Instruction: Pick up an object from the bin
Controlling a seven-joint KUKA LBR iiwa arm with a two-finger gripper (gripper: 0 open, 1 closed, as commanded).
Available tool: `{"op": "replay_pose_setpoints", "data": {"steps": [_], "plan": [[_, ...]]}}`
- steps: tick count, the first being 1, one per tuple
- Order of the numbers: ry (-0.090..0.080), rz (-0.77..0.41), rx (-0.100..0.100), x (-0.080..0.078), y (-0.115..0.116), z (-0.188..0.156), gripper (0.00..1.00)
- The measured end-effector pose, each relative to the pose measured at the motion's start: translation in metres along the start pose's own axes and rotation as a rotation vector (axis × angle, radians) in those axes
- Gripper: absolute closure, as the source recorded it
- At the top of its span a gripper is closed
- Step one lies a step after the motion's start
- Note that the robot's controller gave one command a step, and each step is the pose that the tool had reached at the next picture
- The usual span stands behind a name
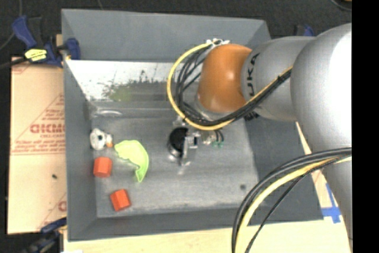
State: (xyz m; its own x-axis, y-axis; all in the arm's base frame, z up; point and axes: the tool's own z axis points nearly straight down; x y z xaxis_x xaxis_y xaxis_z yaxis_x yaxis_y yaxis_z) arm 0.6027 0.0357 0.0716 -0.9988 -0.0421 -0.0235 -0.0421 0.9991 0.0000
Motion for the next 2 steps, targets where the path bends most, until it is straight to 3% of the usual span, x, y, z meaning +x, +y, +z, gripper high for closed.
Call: {"op": "replay_pose_setpoints", "data": {"steps": [2], "plan": [[0.000,-0.001,0.000,0.0000,0.0000,0.0000,1.00]]}}
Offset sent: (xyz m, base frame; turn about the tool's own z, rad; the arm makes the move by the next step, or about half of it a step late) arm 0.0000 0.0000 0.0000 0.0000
